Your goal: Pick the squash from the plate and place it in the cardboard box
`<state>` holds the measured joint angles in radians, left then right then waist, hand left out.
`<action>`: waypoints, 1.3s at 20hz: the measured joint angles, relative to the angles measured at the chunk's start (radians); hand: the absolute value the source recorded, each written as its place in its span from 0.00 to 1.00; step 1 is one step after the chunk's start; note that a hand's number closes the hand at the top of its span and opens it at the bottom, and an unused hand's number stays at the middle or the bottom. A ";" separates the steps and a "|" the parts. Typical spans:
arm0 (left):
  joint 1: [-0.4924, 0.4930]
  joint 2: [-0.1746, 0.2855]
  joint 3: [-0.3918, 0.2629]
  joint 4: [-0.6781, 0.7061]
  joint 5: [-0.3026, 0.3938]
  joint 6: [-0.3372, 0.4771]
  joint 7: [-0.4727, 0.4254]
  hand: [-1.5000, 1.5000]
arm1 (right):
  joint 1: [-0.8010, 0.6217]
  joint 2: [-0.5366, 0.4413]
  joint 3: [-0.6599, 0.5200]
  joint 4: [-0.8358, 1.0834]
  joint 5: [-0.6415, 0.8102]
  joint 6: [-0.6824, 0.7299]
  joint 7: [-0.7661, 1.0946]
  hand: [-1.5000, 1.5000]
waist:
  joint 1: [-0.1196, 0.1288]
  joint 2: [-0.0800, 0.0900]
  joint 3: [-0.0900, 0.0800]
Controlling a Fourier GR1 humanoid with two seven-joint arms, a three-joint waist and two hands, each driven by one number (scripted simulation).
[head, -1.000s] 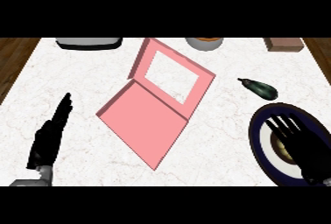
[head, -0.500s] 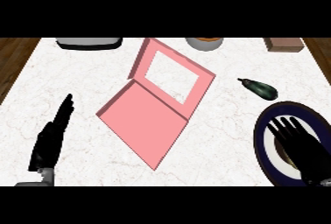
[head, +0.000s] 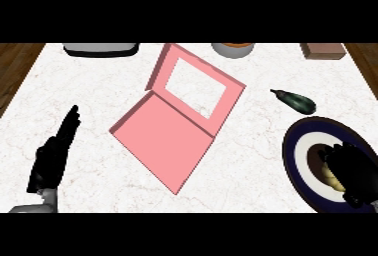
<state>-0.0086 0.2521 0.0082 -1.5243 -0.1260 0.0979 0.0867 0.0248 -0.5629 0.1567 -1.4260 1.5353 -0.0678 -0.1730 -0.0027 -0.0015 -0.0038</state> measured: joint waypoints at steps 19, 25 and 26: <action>0.024 -0.021 0.006 -0.028 -0.022 -0.021 -0.002 0.50 | -0.164 0.315 -0.093 -0.117 -0.273 0.226 0.121 1.00 | 0.006 0.001 0.004; 0.016 -0.019 0.018 -0.012 -0.024 -0.025 -0.002 0.50 | -0.231 0.392 -0.148 -0.241 -0.470 0.325 0.089 1.00 | 0.000 -0.001 0.004; 0.018 -0.015 0.021 -0.022 -0.021 -0.028 0.006 0.50 | -0.236 0.410 -0.153 -0.266 -0.510 0.341 0.081 1.00 | 0.000 -0.002 0.004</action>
<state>0.0096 0.2366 0.0294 -1.5467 -0.1473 0.0703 0.0924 -0.2112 -0.1524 0.0037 -1.6924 1.0251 0.2729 -0.0920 -0.0026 -0.0039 0.0000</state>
